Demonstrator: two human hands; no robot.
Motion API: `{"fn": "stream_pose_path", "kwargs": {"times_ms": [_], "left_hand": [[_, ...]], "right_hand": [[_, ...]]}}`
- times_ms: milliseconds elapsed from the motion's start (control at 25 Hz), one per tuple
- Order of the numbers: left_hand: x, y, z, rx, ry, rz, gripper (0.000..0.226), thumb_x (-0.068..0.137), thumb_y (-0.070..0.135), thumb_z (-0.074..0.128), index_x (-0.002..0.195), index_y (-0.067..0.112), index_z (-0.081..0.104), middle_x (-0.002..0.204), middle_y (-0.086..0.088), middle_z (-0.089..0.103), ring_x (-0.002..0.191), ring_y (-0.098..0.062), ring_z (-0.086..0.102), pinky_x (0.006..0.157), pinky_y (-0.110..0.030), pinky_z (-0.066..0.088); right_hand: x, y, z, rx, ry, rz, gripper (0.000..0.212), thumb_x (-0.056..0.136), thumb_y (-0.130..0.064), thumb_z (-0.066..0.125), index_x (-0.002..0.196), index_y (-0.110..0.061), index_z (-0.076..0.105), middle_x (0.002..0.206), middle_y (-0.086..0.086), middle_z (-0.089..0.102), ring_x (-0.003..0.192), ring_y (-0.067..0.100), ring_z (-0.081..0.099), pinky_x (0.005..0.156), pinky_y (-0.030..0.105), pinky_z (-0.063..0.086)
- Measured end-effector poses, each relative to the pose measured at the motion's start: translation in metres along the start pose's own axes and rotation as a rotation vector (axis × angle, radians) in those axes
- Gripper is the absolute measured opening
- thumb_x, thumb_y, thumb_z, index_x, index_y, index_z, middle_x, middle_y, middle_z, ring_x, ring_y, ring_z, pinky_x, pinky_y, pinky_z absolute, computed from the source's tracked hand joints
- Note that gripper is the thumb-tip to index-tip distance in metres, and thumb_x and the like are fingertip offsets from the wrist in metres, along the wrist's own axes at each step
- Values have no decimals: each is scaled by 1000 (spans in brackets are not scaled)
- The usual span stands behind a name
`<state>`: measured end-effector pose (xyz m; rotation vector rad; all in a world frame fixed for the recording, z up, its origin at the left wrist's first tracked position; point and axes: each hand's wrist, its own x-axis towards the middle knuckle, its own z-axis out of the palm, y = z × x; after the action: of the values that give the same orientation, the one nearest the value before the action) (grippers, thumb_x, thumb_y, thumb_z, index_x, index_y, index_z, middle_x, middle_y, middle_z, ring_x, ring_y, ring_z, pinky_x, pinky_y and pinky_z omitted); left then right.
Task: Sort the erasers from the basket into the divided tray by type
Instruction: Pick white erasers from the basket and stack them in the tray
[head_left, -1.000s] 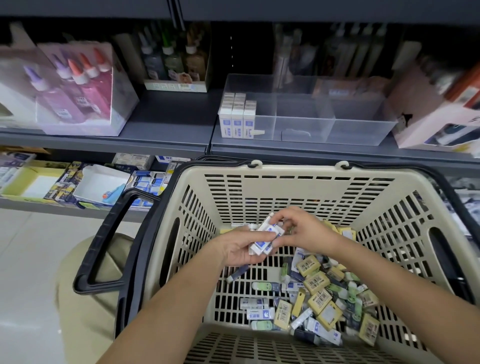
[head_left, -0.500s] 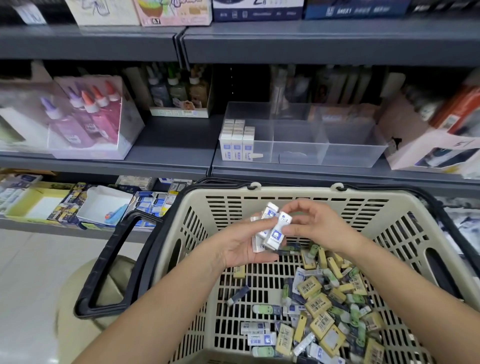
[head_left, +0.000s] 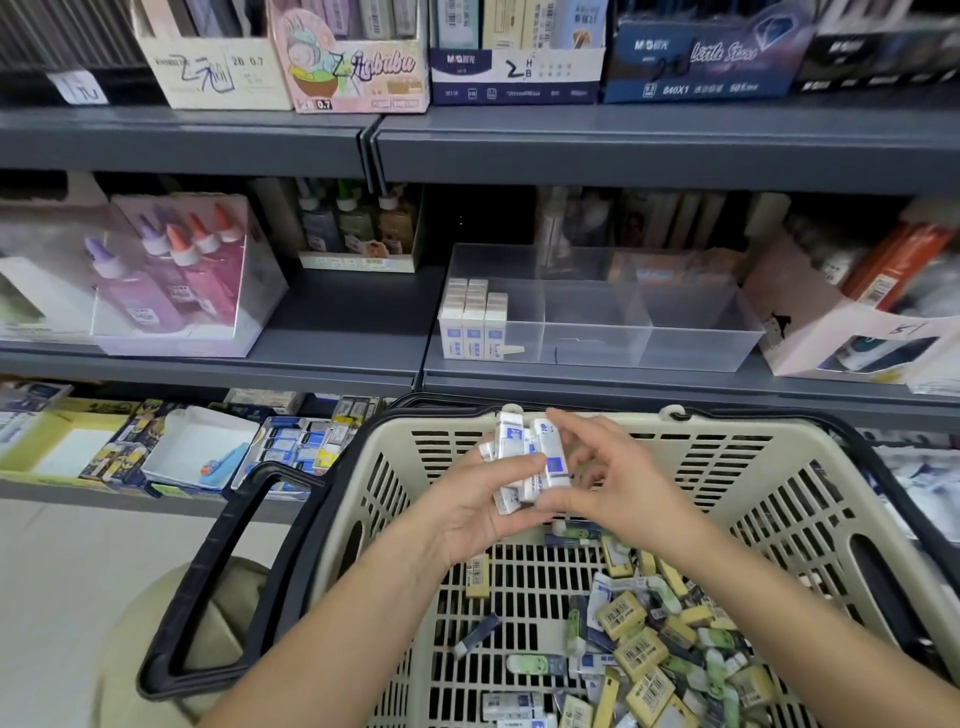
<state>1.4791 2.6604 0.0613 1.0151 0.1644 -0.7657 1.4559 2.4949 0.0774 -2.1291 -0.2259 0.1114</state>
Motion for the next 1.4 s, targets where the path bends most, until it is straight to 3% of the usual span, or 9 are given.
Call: {"fn": "stream_pose_path", "kwargs": {"times_ms": [80, 160, 320, 520, 720, 840, 1040, 1240, 1400], "left_hand": [[-2, 4, 0, -28, -22, 28, 32, 72, 8, 70, 104, 12, 65, 90, -11, 74, 75, -21, 71, 61, -31, 58], [-4, 12, 0, -63, -14, 76, 33, 72, 6, 70, 104, 10, 64, 93, -13, 73, 79, -23, 71, 62, -32, 58], [-7, 31, -4, -79, 82, 239, 32, 75, 0, 66, 105, 8, 58, 89, -12, 73, 77, -22, 71, 55, -30, 57], [-1, 54, 3, 101, 226, 477, 23, 85, 0, 62, 102, 14, 58, 88, -4, 73, 81, -16, 70, 56, -25, 56], [21, 80, 1, 274, 462, 714, 27, 86, 2, 61, 106, 19, 53, 85, 5, 68, 75, -6, 67, 60, -23, 56], [32, 82, -8, 366, 602, 803, 29, 86, 5, 61, 102, 28, 54, 87, 5, 64, 73, -6, 62, 61, -22, 56], [45, 82, -16, 383, 578, 767, 31, 87, 7, 61, 93, 35, 52, 79, 11, 63, 60, 4, 57, 57, -22, 53], [47, 89, -23, 342, 579, 767, 31, 86, 7, 60, 91, 37, 51, 79, 11, 63, 62, 2, 59, 56, -20, 53], [48, 89, -23, 321, 583, 734, 31, 87, 8, 60, 93, 37, 51, 82, 8, 63, 65, -3, 59, 56, -19, 53]], "right_hand": [[0, -3, -1, -192, -40, -79, 79, 73, -32, 75, 138, -32, 31, 102, -24, 44, 87, -5, 51, 81, 12, 43], [4, -8, -7, -200, 30, -163, 59, 80, -28, 69, 134, -28, 44, 104, -23, 51, 87, -7, 53, 80, 7, 41], [25, -23, -27, 252, 219, -31, 16, 87, -10, 60, 93, -24, 65, 69, -4, 70, 61, 4, 64, 59, 14, 50], [50, -30, -36, 408, 187, 22, 13, 90, 0, 53, 94, -10, 59, 74, 8, 67, 59, 7, 67, 54, 14, 50], [86, -36, -51, 214, 241, -53, 22, 89, -2, 56, 95, -22, 64, 76, -4, 69, 67, 5, 68, 66, 17, 54], [128, -45, -58, 16, 361, -57, 19, 84, -13, 65, 79, -31, 60, 72, -15, 67, 68, 3, 67, 65, 12, 49], [184, -48, -49, -492, 323, -83, 18, 87, -21, 60, 103, -22, 68, 93, 1, 70, 87, 22, 63, 66, 14, 33], [205, -39, -33, -463, 127, 44, 20, 90, -14, 56, 107, -18, 66, 106, 3, 69, 95, 22, 64, 83, 22, 44], [213, -37, -26, -558, 71, 62, 23, 90, -8, 45, 89, -28, 58, 100, -2, 66, 91, 20, 61, 82, 27, 48]]}}
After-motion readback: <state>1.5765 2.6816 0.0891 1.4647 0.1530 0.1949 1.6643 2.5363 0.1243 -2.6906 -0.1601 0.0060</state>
